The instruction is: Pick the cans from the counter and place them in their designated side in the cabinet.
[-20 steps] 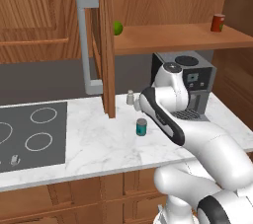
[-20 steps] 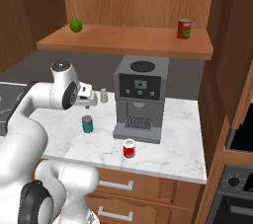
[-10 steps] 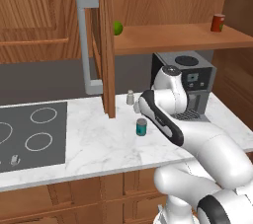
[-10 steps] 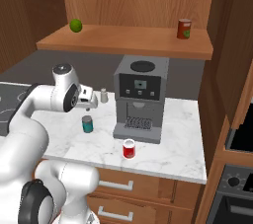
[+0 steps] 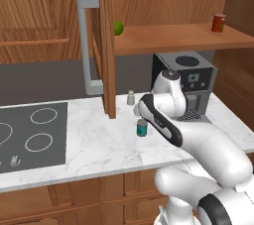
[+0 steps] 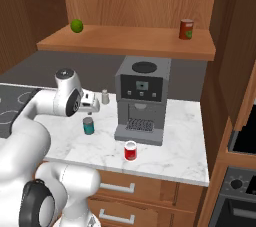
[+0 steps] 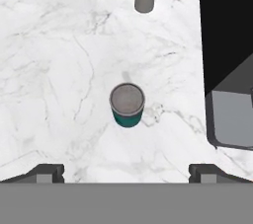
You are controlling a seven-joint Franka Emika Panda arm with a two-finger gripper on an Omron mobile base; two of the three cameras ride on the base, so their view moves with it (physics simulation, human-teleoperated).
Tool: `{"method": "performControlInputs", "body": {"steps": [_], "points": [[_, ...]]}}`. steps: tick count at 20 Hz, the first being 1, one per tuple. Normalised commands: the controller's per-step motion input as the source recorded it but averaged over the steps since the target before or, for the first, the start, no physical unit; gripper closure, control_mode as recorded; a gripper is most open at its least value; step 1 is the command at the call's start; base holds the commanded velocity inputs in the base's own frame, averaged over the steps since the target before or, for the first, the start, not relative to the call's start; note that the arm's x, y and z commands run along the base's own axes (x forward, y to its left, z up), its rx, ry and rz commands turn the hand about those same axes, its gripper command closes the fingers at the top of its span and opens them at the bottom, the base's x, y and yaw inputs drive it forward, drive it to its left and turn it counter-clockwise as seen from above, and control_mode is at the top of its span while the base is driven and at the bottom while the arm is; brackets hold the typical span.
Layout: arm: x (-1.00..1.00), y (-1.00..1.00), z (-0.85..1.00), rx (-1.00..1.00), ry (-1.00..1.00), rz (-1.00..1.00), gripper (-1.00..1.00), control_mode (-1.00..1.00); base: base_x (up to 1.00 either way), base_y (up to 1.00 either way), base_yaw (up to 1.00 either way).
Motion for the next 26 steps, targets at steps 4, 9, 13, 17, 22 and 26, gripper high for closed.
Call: {"method": "performControlInputs", "body": {"steps": [4, 9, 13, 17, 22, 26], "points": [[0.09, 0.0, -0.15, 0.0, 0.01, 0.0, -1.0, -1.0, 0.0, 0.0, 0.0], [0.12, 0.02, -0.15, 0.0, 0.03, 0.0, -1.0, -1.0, 0.0, 0.0, 0.0], [0.14, 0.02, -0.12, 0.0, 0.06, 0.0, -1.0, -1.0, 0.0, 0.0, 0.0], [0.11, 0.01, -0.1, 0.0, 0.04, 0.0, -1.0, -1.0, 0.0, 0.0, 0.0], [0.07, 0.0, -0.09, 0.0, 0.01, 0.0, -1.0, -1.0, 0.0, 0.0, 0.0], [0.07, 0.03, -0.12, 0.0, 0.0, 0.0, -1.0, -1.0, 0.0, 0.0, 0.0]]}}
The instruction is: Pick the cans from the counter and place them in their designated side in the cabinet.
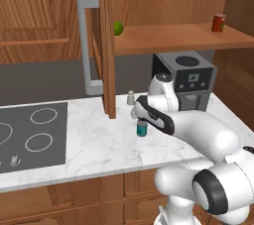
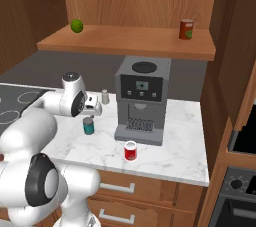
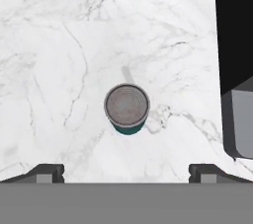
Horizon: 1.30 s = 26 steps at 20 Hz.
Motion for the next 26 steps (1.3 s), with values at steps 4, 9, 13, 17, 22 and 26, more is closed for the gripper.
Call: {"method": "performControlInputs", "body": {"steps": [4, 9, 13, 17, 22, 26], "points": [[0.08, 0.05, -0.14, 0.0, 0.0, 0.0, -1.0, -1.0, 0.0, 0.0, 0.0], [0.06, 0.04, -0.1, 0.0, 0.0, 0.0, -1.0, -1.0, 0.0, 0.0, 0.0], [0.07, 0.02, -0.07, 0.0, 0.0, 0.0, -1.0, -1.0, 0.0, 0.0, 0.0], [0.11, 0.02, -0.1, 0.0, 0.0, 0.0, -1.0, -1.0, 0.0, 0.0, 0.0], [0.11, 0.01, -0.11, 0.0, 0.0, 0.0, -1.0, -1.0, 0.0, 0.0, 0.0], [0.12, 0.01, -0.08, 0.0, 0.0, 0.0, -1.0, -1.0, 0.0, 0.0, 0.0]]}}
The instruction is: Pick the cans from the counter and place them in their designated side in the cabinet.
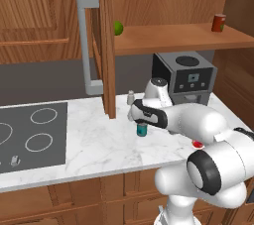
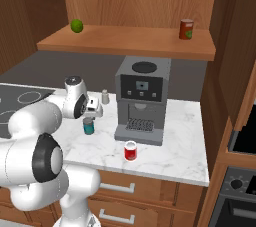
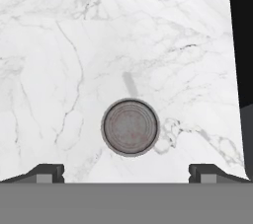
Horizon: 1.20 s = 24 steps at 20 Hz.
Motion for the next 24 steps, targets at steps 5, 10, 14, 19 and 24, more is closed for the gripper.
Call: {"method": "performControlInputs", "body": {"steps": [5, 10, 14, 19, 24], "points": [[0.12, 0.0, -0.09, 0.0, 0.0, 0.0, -1.0, -1.0, 0.0, 0.0, 0.0], [0.09, 0.0, -0.11, 0.0, 0.0, 0.0, -1.0, -1.0, 0.0, 0.0, 0.0], [0.05, 0.0, -0.1, 0.0, 0.01, 0.0, -1.0, -1.0, 0.0, 0.0, 0.0], [0.06, 0.01, -0.13, 0.0, 0.01, 0.0, -1.0, -1.0, 0.0, 0.0, 0.0], [0.07, 0.02, -0.15, 0.0, 0.01, 0.0, -1.0, -1.0, 0.0, 0.0, 0.0]]}}
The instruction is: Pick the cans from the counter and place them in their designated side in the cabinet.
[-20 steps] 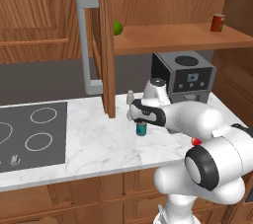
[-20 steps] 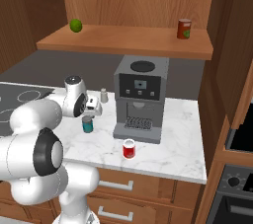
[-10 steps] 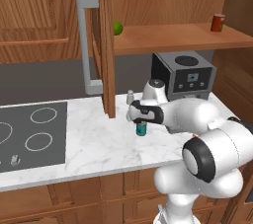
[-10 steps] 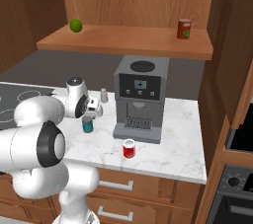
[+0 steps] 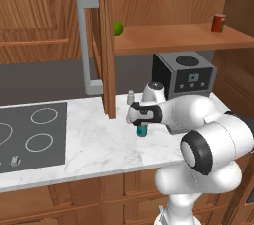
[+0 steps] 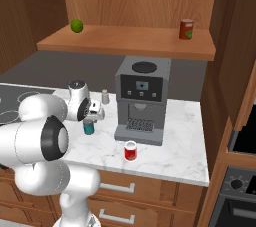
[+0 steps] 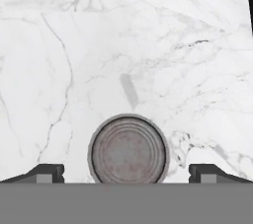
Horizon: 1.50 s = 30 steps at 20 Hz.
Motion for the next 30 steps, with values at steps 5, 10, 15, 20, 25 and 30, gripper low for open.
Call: {"method": "performControlInputs", "body": {"steps": [5, 10, 15, 20, 25, 30], "points": [[0.05, 0.03, -0.16, 0.0, 0.01, 0.0, -1.0, -1.0, 0.0, 0.0, 0.0], [0.06, 0.03, -0.16, 0.0, 0.0, 0.0, -1.0, -1.0, 0.0, 0.0, 0.0], [0.07, 0.03, -0.15, 0.0, 0.0, 0.0, -1.0, -1.0, 0.0, 0.0, 0.0], [0.07, 0.05, -0.13, 0.0, 0.0, 0.0, 1.0, -1.0, 0.0, 0.0, 0.0], [0.03, 0.0, -0.03, 0.0, 0.0, 0.0, 1.0, -1.0, 0.0, 0.0, 0.0], [0.0, 0.0, 0.0, 0.0, 0.0, 0.0, 1.0, -1.0, 0.0, 0.0, 0.0]]}}
